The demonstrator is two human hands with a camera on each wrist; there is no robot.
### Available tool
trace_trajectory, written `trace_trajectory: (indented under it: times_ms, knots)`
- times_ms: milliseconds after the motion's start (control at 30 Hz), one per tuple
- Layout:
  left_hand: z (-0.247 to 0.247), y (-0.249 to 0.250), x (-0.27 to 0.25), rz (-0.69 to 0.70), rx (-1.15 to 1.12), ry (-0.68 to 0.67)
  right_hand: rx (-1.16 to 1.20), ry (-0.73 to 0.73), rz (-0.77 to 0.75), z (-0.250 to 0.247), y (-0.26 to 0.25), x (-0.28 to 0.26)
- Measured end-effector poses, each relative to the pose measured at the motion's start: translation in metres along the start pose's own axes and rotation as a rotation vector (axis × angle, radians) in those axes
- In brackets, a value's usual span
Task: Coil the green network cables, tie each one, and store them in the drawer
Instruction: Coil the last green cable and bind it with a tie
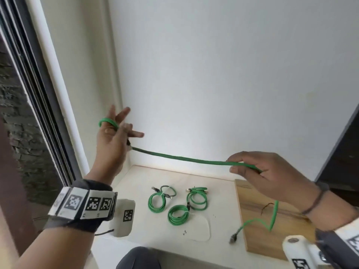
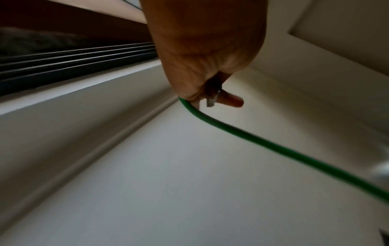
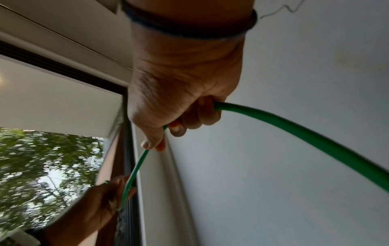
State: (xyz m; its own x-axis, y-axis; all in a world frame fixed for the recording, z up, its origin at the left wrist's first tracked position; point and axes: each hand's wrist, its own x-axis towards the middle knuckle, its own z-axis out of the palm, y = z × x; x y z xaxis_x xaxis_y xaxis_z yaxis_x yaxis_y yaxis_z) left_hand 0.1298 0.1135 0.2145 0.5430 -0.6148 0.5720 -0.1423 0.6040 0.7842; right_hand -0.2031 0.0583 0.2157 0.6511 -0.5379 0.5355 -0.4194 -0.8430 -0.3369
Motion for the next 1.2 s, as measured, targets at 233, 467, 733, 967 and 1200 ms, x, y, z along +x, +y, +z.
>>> trace_trajectory:
  times_ms: [233,467,733,967,1200]
  knots:
    - [-0.004,-0.009,-0.061,-0.148,0.452,-0.670,-0.230,0.098,-0.158,-0.038,-0.031,0.003]
    - [0.023,0.019,-0.112,-0.371,0.415,-1.092,-0.169,0.333,-0.056,-0.019,-0.015,0.029]
    - [0.050,0.067,-0.106,-0.415,-0.414,-0.957,0.292,0.195,0.151,0.073,-0.007,0.038]
    - [0.043,0.064,-0.070,-0.141,-0.429,-0.364,0.382,-0.090,0.120,0.117,-0.038,-0.006]
    - [0.022,0.010,-0.074,0.225,0.307,-0.425,-0.064,-0.129,-0.058,0.088,-0.042,-0.026]
